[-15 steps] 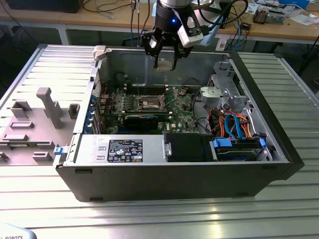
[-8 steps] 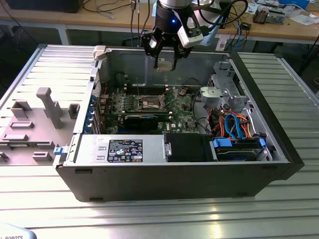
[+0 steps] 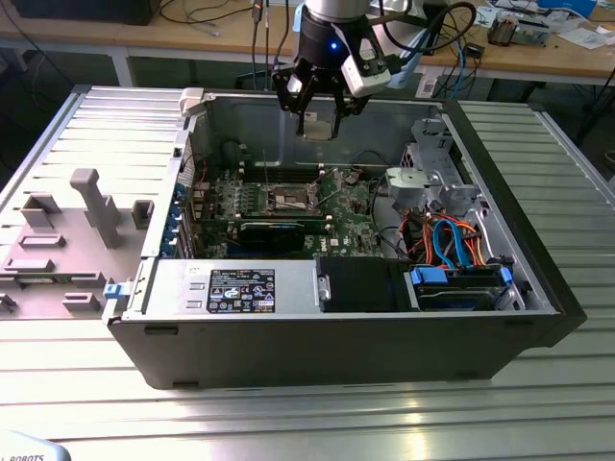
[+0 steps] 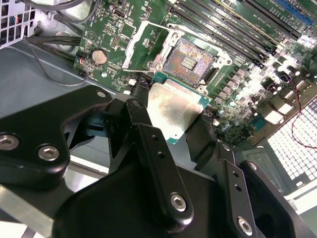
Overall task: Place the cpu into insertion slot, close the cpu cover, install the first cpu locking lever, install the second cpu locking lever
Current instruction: 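Place the cpu into insertion slot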
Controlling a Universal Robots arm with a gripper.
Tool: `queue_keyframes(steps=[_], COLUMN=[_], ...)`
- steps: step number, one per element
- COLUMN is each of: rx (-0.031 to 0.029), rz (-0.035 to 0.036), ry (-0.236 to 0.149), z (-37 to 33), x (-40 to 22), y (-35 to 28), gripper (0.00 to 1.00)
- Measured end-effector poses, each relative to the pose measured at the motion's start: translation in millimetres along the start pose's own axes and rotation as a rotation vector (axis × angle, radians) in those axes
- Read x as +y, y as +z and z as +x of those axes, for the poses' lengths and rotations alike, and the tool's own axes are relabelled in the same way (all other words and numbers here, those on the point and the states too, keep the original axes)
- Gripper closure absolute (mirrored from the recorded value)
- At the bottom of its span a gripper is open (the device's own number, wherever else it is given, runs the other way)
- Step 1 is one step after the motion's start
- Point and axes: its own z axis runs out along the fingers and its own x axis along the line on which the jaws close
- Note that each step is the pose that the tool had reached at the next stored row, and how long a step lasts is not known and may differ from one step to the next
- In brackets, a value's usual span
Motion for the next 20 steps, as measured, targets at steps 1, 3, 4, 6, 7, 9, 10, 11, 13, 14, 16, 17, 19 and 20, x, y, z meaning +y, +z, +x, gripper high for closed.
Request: queue_keyframes(steps=[1, 3, 4, 6, 7, 9, 10, 11, 13, 14, 16, 17, 19, 20], rx=[0.0, 0.0, 0.0, 0.0, 0.0, 0.0, -0.0001, -0.0001, 0.0, 0.0, 0.0, -0.0001, -0.0004, -0.0005], rz=[-0.0001, 0.0, 0.0, -0.0001, 0.0, -0.0001, -0.0003, -0.0001, 0.0, 0.0002, 0.0004, 0.0004, 0.0168, 0.0168], ry=[0.0, 0.0, 0.0, 0.0, 0.0, 0.0, 0.0, 0.0, 0.0, 0.0, 0.0, 0.0, 0.0, 0.0], z=[0.0, 0.0, 0.0, 0.0, 0.0, 0.0, 0.0, 0.0, -0.1, -0.1, -0.2, -0.3, -0.5, -0.6], x=[0.0, 0.0, 0.0, 0.0, 0.0, -0.1, -0.2, -1.9, -4.8, -5.8, -7.6, -9.9, -22.5, -25.0], y=[0.2, 0.3, 0.3, 0.4, 0.4, 0.4, 0.5, 0.3, 0.0, -0.1, -0.3, -0.4, -1.2, -1.2], gripper=[0.46, 0.46, 0.46, 0.46, 0.46, 0.46, 0.46, 0.46, 0.46, 0.46, 0.46, 0.46, 0.46, 0.46])
